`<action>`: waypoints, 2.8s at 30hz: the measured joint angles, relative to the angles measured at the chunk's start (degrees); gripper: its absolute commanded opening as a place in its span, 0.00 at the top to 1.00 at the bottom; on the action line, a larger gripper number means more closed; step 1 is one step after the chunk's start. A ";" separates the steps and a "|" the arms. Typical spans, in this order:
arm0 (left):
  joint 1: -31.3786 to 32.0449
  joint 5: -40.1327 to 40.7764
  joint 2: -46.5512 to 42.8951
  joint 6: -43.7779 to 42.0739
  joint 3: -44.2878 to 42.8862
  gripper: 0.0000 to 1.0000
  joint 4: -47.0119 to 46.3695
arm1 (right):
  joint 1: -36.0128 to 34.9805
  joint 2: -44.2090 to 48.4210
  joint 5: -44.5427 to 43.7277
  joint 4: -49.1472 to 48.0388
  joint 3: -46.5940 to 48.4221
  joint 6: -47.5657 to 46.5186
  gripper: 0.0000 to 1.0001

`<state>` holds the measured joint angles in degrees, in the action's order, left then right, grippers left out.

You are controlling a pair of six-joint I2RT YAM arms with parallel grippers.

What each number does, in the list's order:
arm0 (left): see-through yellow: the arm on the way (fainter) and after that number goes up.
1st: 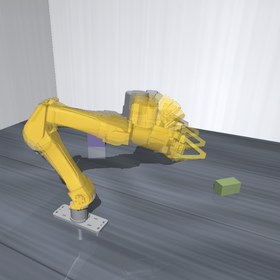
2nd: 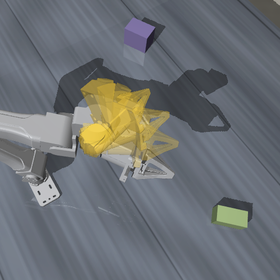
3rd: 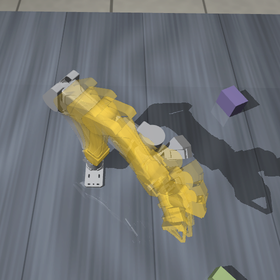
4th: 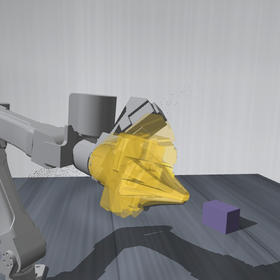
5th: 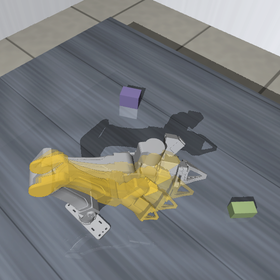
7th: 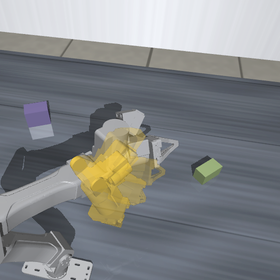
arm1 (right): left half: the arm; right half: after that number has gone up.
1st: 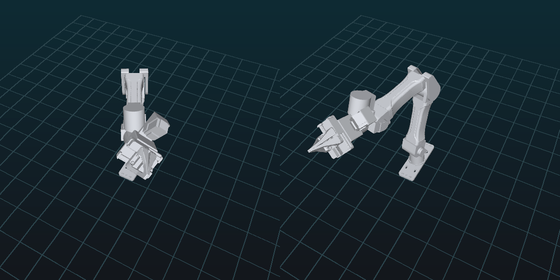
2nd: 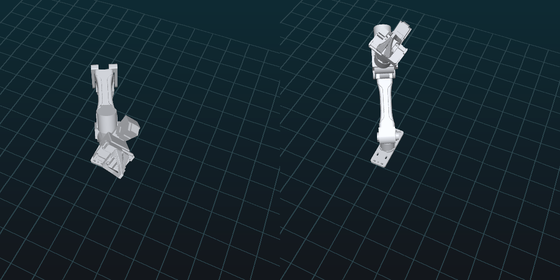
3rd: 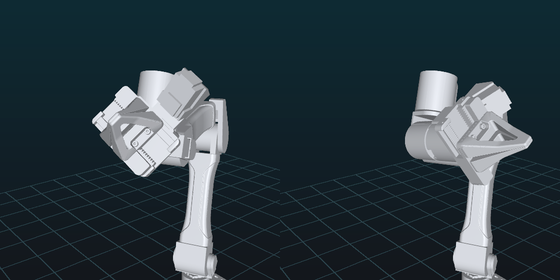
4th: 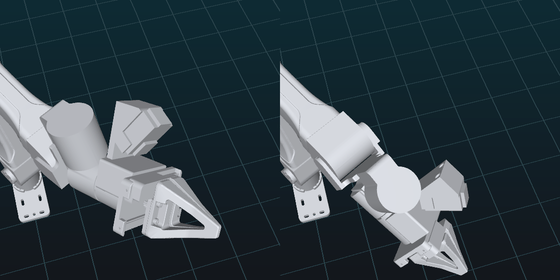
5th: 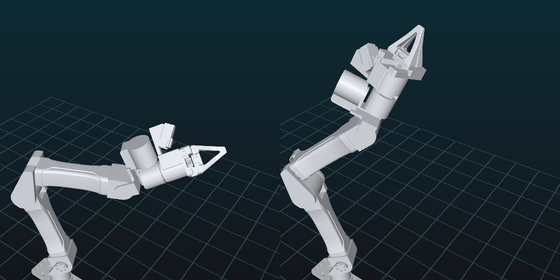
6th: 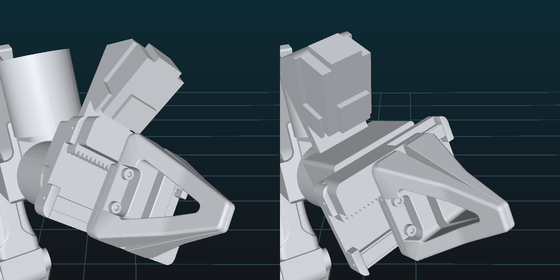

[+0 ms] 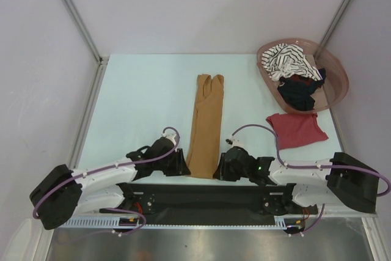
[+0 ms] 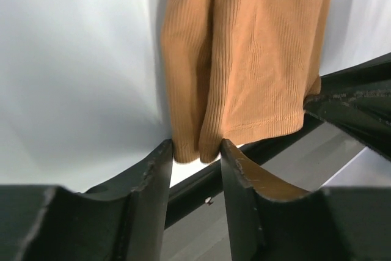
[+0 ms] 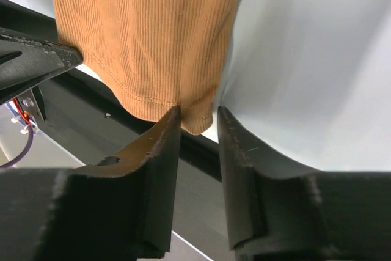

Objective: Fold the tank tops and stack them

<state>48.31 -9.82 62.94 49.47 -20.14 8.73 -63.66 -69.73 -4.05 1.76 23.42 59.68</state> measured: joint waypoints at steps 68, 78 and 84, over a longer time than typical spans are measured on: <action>-17.18 1.75 28.94 -15.06 -46.29 1.00 18.36 | 34.93 -18.32 14.73 13.77 34.10 -24.79 1.00; -19.30 2.36 35.78 -16.02 -54.25 1.00 19.02 | 37.55 -26.45 16.09 13.84 41.53 -26.53 1.00; -20.35 2.12 39.56 -16.61 -58.88 1.00 19.12 | 39.06 -29.66 16.20 13.79 44.85 -27.36 1.00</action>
<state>27.97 -7.70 102.50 32.86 -79.02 27.86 -24.60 -99.39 12.14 15.55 68.27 32.32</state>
